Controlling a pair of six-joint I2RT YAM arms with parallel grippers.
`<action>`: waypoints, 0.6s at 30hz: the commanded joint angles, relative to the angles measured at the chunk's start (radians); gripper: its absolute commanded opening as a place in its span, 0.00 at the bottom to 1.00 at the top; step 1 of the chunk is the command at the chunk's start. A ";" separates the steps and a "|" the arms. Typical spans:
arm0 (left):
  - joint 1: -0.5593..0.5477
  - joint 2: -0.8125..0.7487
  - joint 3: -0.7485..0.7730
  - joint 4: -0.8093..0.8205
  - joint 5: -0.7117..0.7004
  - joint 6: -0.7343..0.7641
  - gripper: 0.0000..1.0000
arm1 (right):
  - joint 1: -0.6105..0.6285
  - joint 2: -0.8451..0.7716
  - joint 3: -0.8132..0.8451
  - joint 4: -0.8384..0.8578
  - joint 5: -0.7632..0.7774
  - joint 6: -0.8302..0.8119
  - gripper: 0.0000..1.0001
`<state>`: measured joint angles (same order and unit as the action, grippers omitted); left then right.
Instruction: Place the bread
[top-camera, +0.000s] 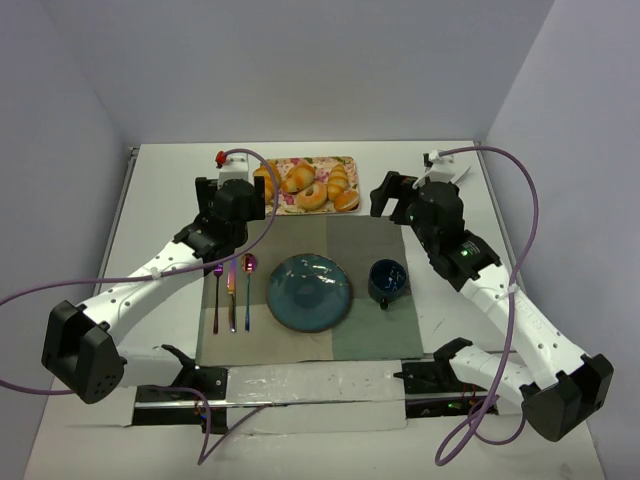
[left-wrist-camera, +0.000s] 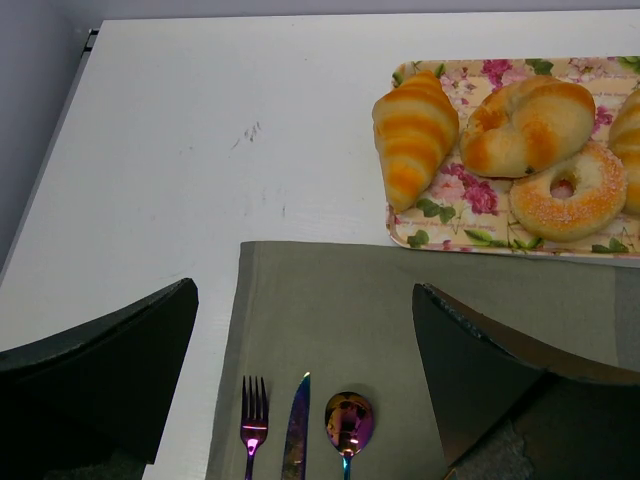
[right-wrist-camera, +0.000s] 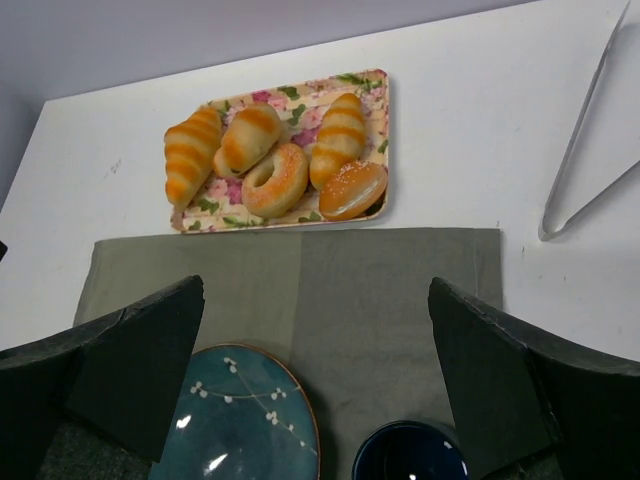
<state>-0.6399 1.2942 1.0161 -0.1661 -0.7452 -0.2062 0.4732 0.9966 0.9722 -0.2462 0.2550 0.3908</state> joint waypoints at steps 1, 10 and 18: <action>-0.006 -0.019 0.030 0.019 -0.011 -0.004 0.99 | -0.004 -0.026 -0.018 0.044 0.040 -0.012 1.00; -0.007 -0.015 0.032 0.017 -0.011 -0.006 0.99 | -0.004 -0.006 0.003 0.015 0.078 -0.009 1.00; -0.009 -0.007 0.035 0.016 -0.005 -0.010 0.99 | -0.094 0.147 0.136 -0.088 0.162 0.048 1.00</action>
<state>-0.6411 1.2942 1.0161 -0.1661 -0.7448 -0.2066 0.4408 1.0702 0.9974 -0.2886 0.3378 0.4034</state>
